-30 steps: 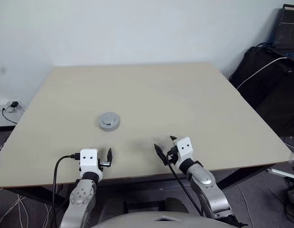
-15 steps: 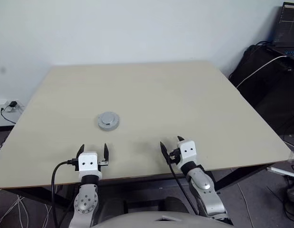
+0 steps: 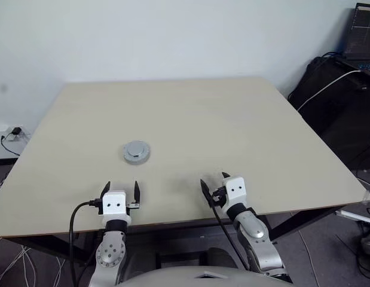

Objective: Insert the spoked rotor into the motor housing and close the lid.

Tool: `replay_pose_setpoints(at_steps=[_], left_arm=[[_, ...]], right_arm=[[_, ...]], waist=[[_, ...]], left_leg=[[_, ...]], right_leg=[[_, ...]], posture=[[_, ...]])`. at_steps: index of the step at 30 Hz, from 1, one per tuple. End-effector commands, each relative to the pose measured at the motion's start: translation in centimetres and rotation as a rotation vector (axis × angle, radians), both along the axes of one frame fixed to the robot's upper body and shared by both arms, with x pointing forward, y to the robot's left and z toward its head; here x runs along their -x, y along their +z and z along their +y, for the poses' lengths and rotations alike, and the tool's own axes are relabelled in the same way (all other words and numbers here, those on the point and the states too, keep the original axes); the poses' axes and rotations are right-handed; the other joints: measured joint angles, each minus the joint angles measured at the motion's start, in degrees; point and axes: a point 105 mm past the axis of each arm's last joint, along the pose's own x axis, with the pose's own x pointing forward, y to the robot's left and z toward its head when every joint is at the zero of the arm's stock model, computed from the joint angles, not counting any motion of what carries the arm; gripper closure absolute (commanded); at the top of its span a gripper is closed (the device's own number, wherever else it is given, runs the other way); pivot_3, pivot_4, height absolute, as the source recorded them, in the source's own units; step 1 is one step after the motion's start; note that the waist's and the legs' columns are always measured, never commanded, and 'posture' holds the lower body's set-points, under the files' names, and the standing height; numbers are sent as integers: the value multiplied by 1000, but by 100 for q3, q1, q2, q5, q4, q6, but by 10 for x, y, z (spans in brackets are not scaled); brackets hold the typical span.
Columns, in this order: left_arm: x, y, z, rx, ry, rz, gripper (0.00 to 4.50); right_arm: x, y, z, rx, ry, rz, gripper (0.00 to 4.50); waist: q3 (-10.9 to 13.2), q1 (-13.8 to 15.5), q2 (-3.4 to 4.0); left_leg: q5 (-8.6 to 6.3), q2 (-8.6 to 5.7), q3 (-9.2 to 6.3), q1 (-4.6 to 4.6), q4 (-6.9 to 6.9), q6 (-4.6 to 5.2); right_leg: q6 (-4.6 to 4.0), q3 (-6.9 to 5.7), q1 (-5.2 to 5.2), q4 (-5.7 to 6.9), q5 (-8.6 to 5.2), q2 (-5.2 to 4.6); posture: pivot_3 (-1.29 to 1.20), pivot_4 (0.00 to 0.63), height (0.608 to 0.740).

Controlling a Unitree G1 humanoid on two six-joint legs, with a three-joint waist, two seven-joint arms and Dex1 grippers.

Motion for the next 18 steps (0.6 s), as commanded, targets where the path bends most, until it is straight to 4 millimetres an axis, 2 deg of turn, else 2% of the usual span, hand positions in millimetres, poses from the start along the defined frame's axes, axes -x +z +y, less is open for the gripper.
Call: replay_pose_setpoints(at_steps=[1,18], left_arm=[[-5,10,0,-1,-4,-48,37],[-13,12,-5,16,-30,-52,37]], right_arm=[[-9,17,-1,-18,-14,-77,0],[-13,20,-3,-1,-42,-113,0]], waist=[[0,0,0],[-1,-1,0]], left_leg=[[0,0,0,0,0,0],[1,0,1,0,5,1]], right_leg=[[0,0,0,0,0,0],[0,0,1,3,0,3]], posture=[[0,0,740],[0,0,740]])
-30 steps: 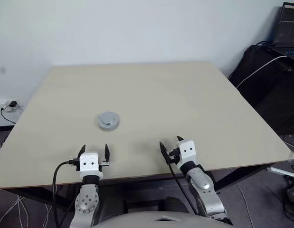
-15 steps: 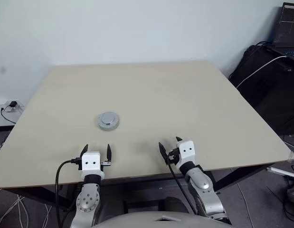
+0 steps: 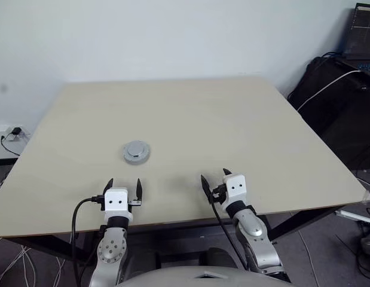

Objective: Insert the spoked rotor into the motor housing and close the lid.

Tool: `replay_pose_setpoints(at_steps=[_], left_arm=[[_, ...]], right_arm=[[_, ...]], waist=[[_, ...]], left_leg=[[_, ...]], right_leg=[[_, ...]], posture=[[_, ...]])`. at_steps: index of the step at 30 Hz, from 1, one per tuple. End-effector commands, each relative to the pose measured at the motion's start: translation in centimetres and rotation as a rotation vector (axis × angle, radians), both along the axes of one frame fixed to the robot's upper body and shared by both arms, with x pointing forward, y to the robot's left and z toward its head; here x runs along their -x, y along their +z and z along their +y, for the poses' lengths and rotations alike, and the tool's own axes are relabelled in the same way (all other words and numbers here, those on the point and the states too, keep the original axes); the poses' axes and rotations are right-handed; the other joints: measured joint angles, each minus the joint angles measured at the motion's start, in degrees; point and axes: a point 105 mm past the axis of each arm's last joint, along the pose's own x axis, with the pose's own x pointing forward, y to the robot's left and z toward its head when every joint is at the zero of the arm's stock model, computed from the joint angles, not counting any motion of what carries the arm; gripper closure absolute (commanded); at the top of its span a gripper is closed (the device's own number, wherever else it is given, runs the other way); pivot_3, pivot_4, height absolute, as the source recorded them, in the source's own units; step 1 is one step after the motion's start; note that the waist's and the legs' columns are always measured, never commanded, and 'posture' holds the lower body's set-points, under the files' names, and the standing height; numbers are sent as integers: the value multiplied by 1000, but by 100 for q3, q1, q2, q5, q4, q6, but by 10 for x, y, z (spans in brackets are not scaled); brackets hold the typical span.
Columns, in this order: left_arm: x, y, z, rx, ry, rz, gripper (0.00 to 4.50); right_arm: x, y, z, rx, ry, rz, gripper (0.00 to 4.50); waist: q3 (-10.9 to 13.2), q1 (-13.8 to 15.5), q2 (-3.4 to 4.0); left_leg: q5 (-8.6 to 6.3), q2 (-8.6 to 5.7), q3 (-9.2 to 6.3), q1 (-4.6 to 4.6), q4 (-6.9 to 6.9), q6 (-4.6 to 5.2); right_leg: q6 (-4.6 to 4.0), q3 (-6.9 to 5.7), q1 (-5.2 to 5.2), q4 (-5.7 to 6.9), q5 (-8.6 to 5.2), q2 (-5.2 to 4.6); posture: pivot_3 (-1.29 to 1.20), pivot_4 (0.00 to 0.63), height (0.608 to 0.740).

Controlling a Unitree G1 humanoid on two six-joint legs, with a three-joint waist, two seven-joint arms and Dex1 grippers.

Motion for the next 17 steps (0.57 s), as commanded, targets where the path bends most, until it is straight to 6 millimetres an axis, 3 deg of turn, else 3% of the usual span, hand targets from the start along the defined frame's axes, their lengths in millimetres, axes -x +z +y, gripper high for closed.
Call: replay_pose_setpoints(at_steps=[1,17], left_arm=[[-5,8,-1,5,-3,-35,37],[-6,11,-2,1,-2,-42,37]], right_arm=[[-7,14,-1,-3,-9,-65,0],[-10,14,2,1,6,-68,0]], waist=[[0,1,0],[-1,0,0]], left_leg=[[0,0,0,0,1,0],[0,-8,0,0,3,0]], right_leg=[[0,0,0,1,0,0],[0,0,0,4,0,0]], posture=[[0,0,740],[0,0,740]])
